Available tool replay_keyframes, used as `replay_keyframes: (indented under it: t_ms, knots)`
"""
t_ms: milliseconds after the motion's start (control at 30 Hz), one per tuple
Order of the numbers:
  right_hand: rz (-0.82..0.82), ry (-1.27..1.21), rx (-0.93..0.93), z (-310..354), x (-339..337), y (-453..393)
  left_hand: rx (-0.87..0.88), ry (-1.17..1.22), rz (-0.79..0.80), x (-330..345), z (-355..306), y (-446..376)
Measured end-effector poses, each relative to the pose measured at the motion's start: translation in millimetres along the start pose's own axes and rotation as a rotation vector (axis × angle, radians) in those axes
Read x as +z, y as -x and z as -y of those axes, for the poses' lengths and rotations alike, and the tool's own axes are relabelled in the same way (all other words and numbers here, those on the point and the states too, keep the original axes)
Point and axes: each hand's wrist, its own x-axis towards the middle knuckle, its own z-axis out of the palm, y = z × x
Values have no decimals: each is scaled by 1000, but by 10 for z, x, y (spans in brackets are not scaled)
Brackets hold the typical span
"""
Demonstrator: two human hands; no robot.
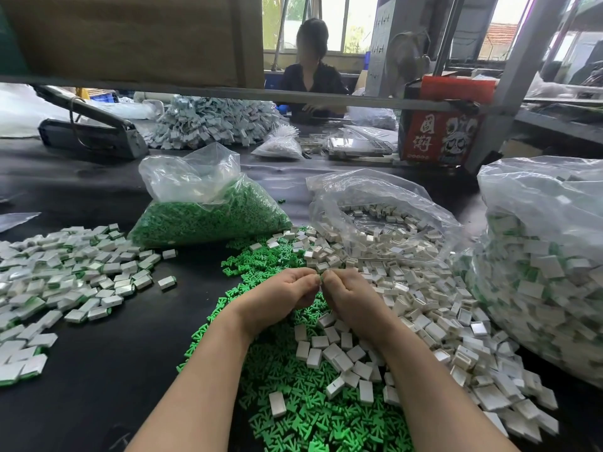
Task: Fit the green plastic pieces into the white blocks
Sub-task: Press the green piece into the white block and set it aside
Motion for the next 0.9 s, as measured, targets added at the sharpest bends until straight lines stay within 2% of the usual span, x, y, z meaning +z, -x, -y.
replay_keyframes:
  t_ms: [400,467,567,667,767,900]
  knots:
    - [-61,-22,30,11,33,-47,31,25,-23,-8,79,-36]
    - [-135,-82,56,-12,12,-66,57,52,-55,-72,84,-2]
    - [-277,-161,61,-65,-65,-89,121,115,-190,-227,51,68]
    - [-253,-71,22,-74,-25,-84,181,174,-253,-261,25,88]
    - [-223,-8,19,-63,29,-69,165,166,-239,-188,-18,91]
    - [-268,15,18,-41,-19,-61,148,161,-233,-157,-60,105]
